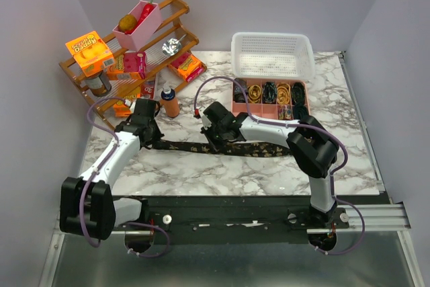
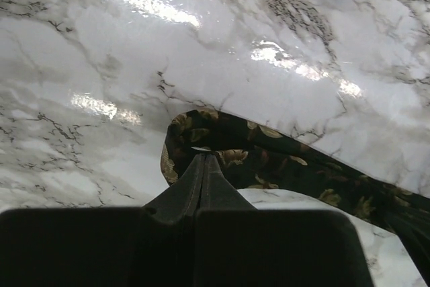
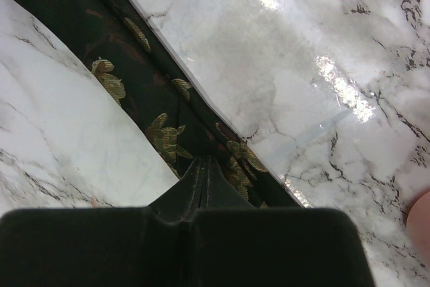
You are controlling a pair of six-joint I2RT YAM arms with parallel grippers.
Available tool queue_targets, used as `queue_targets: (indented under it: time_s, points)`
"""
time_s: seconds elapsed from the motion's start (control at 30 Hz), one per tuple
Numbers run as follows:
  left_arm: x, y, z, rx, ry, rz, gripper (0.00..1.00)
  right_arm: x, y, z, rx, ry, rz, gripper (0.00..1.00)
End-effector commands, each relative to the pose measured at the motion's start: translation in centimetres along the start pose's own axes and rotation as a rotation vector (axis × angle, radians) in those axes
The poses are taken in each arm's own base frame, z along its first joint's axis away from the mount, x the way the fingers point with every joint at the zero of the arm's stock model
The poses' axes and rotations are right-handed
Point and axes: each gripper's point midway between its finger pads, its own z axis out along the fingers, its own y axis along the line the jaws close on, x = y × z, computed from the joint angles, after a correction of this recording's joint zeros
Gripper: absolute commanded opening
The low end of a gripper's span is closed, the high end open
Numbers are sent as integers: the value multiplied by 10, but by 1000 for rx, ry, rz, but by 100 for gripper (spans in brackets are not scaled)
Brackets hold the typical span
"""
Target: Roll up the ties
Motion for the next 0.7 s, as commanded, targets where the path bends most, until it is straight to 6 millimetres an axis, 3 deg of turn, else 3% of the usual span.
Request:
queue_targets:
  time_s: [0.0, 0.3, 0.67]
  points:
    - [-5, 18, 10, -110, -37, -8, 0, 67, -9, 21, 35, 211, 9, 1]
    - [-1, 31, 34, -194, -55, 21, 0, 71, -10, 21, 40, 232, 10, 1]
    - [-1, 17, 59, -164, -35, 34, 0, 80, -12, 23, 42, 262, 9, 1]
